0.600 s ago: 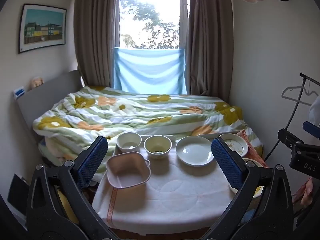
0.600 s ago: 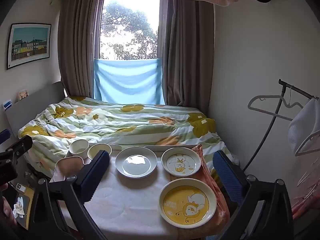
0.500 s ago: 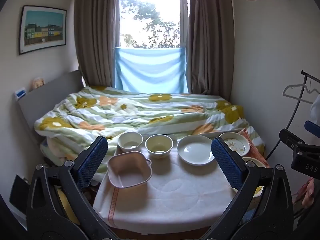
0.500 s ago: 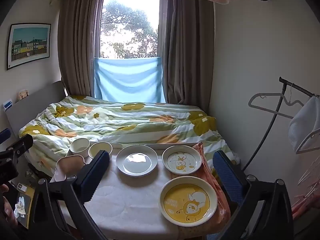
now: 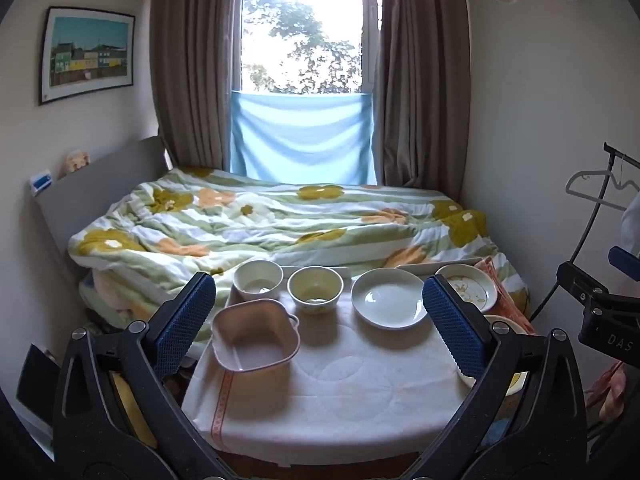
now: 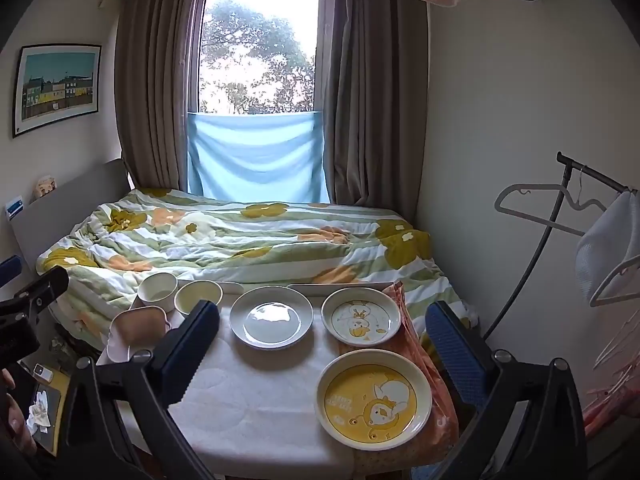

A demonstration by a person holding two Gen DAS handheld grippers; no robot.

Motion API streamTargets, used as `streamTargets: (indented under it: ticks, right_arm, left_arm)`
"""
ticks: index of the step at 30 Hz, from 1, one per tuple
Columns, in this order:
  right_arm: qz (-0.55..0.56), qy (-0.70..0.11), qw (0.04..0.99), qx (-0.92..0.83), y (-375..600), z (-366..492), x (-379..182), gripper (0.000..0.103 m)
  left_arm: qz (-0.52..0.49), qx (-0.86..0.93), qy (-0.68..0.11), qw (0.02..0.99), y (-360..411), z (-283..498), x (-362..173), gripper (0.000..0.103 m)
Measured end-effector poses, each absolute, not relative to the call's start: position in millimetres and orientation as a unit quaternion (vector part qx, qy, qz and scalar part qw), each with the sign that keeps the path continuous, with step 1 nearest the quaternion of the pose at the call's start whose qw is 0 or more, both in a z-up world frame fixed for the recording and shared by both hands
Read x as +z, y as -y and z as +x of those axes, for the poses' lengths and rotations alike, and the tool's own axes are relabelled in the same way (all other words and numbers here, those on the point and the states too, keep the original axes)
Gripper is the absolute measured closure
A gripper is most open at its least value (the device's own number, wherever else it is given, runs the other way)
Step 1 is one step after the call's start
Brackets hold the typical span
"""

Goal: Organize plates and bowls

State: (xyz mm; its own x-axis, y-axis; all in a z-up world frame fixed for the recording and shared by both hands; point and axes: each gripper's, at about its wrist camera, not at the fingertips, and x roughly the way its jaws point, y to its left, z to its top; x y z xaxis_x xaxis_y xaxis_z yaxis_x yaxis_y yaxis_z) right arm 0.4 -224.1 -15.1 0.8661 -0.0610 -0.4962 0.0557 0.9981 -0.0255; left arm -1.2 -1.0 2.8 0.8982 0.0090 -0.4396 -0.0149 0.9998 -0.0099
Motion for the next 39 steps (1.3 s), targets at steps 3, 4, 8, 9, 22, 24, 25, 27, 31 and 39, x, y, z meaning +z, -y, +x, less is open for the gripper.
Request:
streamTargets:
  ticks: [3, 4, 8, 9, 22, 24, 25, 27, 31, 39]
  right_arm:
    - [-0.004, -0.256, 0.966, -0.029, 223.7, 0.4, -16.4, 0.0]
    - [-0.005, -0.256, 0.966, -0.029, 223.5, 0.4, -16.3, 0.0]
    - [-0.005, -0.257, 0.966, -0.029, 223.5, 1.1, -15.9, 0.0]
    - [-0.005, -0.256, 0.966, -0.029, 223.6, 1.2, -15.9, 0.0]
    - [-0.008, -0.26, 0.965, -0.029, 218.6, 2.5, -16.8, 0.0]
    - [-0.007, -0.26, 0.965, -0.029, 219.1, 1.9, -17.7, 0.0]
    - [-0.008, -0.26, 0.965, -0.029, 219.0, 2.0, -17.7, 0.0]
    - [-0.008, -0.26, 0.965, -0.029, 218.8, 1.8, -17.8, 0.0]
    - [-0.007, -0.261, 0.965, -0.028, 219.8, 2.5, -17.4, 0.0]
    - [-0.007, -0.259, 0.965, -0.029, 220.9, 1.7, -17.0, 0.0]
  left_arm:
    - [-0.004, 0.008, -0.225, 0.974, 4.5, 0.3, 3.6, 0.0]
    - [-0.004, 0.008, -0.225, 0.974, 4.5, 0.2, 3.8, 0.0]
    - [-0.004, 0.008, -0.224, 0.974, 3.8, -1.0, 5.3, 0.0]
    - [-0.004, 0.008, -0.224, 0.975, 3.8, -1.1, 6.0, 0.0]
    - [-0.007, 0.008, -0.232, 0.973, 2.9, 1.3, 4.8, 0.0]
    - [-0.008, 0.007, -0.232, 0.973, 2.7, 0.6, 4.0, 0.0]
    - [-0.008, 0.007, -0.232, 0.973, 2.4, 0.3, 3.9, 0.0]
    - [-0.008, 0.007, -0.232, 0.973, 2.3, 0.4, 3.8, 0.0]
    - [-0.009, 0.005, -0.234, 0.972, 1.9, 0.6, 3.2, 0.0]
    - [-0.01, 0.002, -0.232, 0.973, 1.1, -1.6, 2.0, 0.0]
